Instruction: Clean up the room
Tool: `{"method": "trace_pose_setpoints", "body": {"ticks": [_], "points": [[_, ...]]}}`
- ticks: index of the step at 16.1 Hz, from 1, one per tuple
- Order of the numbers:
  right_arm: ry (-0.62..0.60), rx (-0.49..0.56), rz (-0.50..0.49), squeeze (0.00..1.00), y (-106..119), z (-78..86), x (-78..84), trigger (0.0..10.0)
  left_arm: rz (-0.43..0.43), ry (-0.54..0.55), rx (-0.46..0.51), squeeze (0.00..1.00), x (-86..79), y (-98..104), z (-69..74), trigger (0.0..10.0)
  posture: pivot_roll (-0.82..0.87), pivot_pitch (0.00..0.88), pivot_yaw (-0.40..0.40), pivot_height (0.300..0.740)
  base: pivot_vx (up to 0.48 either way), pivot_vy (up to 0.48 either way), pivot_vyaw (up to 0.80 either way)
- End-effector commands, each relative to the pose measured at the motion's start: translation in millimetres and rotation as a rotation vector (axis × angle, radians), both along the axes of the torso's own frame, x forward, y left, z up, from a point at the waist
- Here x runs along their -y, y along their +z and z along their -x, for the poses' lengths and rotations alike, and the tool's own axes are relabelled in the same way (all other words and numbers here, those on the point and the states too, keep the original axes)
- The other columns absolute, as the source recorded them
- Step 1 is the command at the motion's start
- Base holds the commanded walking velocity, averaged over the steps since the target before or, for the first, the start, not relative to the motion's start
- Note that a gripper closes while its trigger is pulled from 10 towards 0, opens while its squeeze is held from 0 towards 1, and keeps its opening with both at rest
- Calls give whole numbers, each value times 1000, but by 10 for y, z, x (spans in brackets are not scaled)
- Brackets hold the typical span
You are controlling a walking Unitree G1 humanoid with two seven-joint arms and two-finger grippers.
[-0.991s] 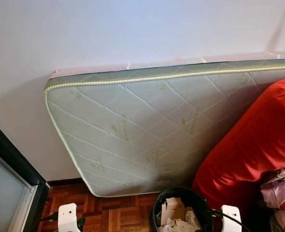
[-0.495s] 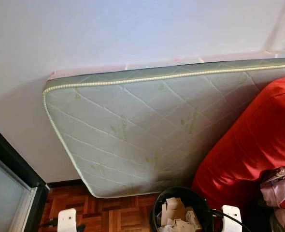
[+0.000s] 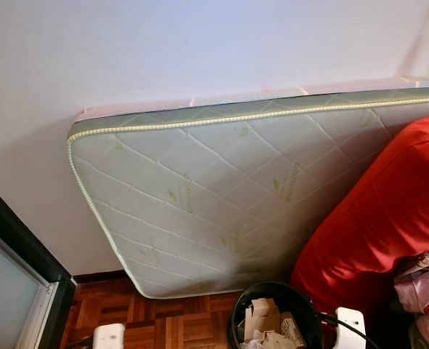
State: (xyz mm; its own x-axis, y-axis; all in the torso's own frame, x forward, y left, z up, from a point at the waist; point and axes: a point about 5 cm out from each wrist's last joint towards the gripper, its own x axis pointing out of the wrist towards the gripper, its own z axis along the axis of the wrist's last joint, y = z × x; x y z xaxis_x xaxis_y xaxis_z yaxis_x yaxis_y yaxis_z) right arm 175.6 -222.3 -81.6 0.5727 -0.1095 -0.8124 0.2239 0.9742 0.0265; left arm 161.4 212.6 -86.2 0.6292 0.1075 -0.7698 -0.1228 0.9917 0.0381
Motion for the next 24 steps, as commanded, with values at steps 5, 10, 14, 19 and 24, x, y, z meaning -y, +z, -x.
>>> {"method": "trace_pose_setpoints", "body": {"ticks": [5, 10, 14, 19, 24], "points": [[8, 0, 3, 0, 22, -10, 75, 10000, -17, -70, -70, 0, 71, -66, 103, 10000, 122, 0, -23, 740, 0, 0, -100], [3, -9, -11, 0, 9, 5, 56, 10000, -40, -63, -98, 0, 14, -85, 174, 10000, 126, 0, -16, 740, 0, 0, -675], [0, -14, -24, 0, -4, 16, 22, 10000, -49, -79, -106, 0, -10, -89, 197, 10000, 124, 0, 2, 740, 0, 0, -673], [-8, -17, -31, 0, -11, 23, 6, 10000, -102, -128, -111, 0, -78, -85, 240, 10000, 116, 0, 12, 740, 0, -192, -674], [1, -18, -32, 0, -7, 13, 6, 10000, -91, -107, -133, 0, -149, -102, 335, 10000, 114, 0, 10, 740, 0, 0, -673]]}}
